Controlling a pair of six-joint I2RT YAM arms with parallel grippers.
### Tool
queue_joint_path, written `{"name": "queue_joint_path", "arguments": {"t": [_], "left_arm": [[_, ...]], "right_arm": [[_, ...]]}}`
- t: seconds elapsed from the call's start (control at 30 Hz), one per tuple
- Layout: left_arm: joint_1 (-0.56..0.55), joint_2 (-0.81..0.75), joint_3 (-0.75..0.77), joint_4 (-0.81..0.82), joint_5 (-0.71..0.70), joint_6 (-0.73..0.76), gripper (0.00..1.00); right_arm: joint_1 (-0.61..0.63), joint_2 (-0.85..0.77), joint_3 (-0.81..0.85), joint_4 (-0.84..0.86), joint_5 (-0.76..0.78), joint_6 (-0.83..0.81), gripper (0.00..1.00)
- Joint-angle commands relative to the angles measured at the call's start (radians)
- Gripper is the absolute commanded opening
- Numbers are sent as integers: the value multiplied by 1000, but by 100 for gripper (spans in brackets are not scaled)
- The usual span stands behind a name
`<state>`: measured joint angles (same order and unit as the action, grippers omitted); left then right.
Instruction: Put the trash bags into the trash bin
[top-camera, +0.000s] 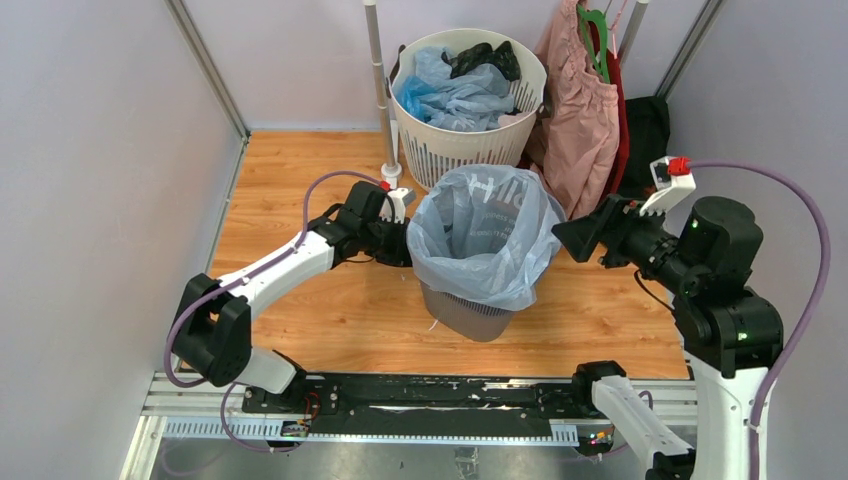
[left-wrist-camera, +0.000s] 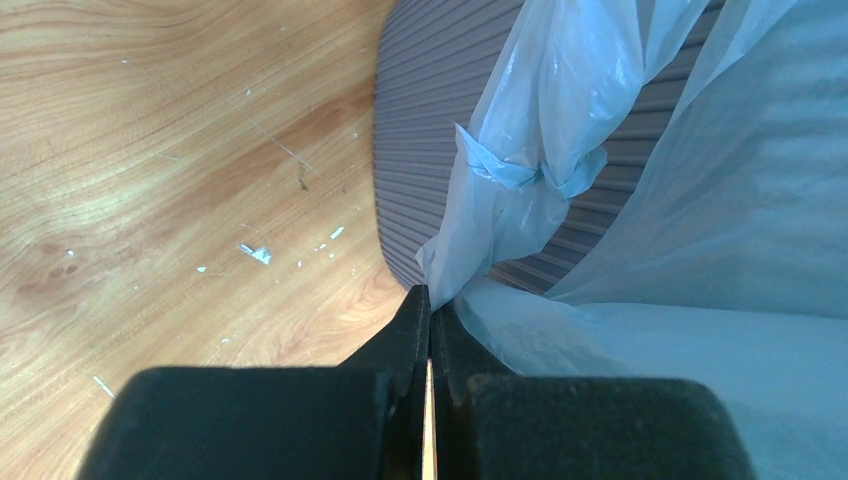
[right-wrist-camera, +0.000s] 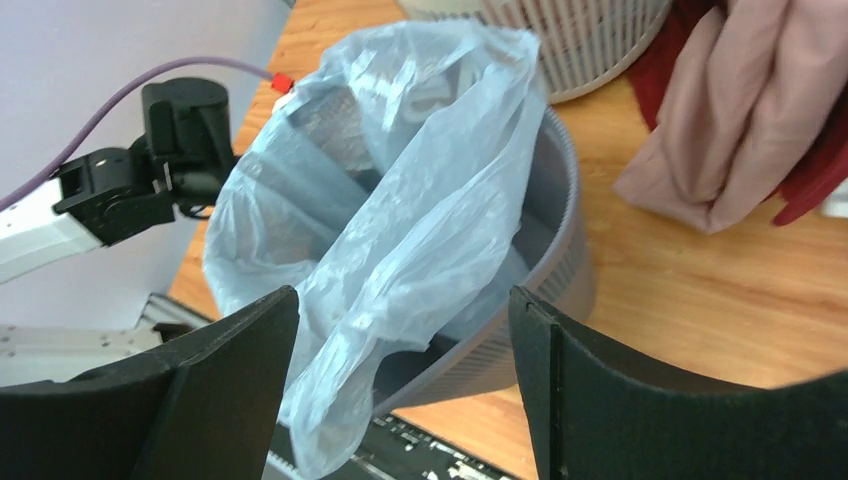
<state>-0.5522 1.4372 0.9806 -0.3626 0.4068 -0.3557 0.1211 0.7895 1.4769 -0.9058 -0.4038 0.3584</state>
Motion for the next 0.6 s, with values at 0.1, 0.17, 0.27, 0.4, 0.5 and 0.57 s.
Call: {"name": "queue_joint_path", "arguments": {"t": [0.1, 0.17, 0.27, 0.4, 0.5, 0.57], "left_arm": [[-3, -28, 3, -18, 1, 14, 0], [-3, -30, 3, -18, 1, 14, 0], [-3, -31, 3, -19, 0, 15, 0], [-3, -31, 3, -13, 5, 14, 0], [-2, -30, 4, -12, 6, 14, 0], [-3, -31, 3, -12, 6, 15, 0]], "right_arm": [[-14, -10, -27, -102, -121, 101, 83], [-14, -8, -42, -103, -136, 113, 83], [-13, -12, -51, -104, -147, 128, 85], [-14, -1, -56, -93, -152, 140, 86], [-14, 9, -59, -76, -167, 154, 86], [-14, 16, -64, -69, -171, 157, 86]]}}
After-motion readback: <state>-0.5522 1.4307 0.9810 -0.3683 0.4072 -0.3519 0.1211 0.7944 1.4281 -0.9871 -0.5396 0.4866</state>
